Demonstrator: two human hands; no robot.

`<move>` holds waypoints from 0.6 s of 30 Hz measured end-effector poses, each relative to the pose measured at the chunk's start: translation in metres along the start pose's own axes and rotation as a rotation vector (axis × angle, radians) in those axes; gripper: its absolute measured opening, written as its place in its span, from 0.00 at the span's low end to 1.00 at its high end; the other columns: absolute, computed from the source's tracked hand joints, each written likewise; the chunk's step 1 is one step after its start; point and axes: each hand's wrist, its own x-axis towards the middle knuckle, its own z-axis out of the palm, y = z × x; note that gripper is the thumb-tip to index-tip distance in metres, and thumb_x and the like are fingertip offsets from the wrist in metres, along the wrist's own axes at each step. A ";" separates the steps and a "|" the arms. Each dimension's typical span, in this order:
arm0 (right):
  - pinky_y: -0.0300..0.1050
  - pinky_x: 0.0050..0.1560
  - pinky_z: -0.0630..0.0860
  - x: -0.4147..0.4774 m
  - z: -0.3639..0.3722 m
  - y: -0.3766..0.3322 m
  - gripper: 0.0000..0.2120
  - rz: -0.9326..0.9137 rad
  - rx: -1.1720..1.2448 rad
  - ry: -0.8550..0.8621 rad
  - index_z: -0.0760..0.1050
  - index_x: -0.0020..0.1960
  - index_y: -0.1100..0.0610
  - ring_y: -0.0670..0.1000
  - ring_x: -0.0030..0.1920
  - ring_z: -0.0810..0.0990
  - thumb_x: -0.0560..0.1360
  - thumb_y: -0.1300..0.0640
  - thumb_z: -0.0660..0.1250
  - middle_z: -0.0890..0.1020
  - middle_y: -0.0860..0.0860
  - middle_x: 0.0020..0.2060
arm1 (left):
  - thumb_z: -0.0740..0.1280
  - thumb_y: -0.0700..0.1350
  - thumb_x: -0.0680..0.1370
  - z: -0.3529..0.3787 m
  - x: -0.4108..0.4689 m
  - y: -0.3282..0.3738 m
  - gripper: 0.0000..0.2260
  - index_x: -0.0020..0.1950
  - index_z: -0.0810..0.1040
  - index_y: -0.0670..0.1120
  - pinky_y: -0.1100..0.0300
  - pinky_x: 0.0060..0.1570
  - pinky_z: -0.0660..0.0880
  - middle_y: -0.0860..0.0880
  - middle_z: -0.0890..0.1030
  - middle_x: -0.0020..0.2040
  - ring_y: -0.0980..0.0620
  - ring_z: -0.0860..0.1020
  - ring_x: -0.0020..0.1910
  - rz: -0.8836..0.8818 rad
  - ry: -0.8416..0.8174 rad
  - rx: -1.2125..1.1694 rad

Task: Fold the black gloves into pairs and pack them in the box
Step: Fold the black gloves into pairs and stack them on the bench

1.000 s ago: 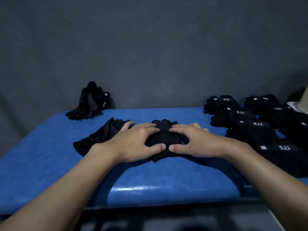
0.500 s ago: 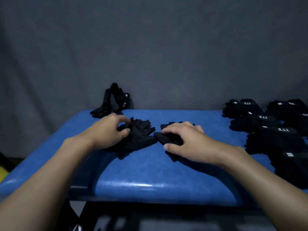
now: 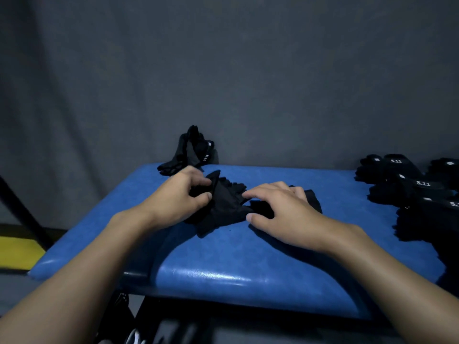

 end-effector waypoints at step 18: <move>0.56 0.68 0.66 0.001 -0.008 -0.010 0.24 0.033 0.307 0.099 0.68 0.69 0.38 0.46 0.60 0.74 0.73 0.49 0.61 0.77 0.37 0.58 | 0.61 0.40 0.82 -0.005 -0.022 0.057 0.12 0.65 0.75 0.50 0.65 0.54 0.76 0.54 0.85 0.50 0.58 0.81 0.53 0.175 0.082 -0.575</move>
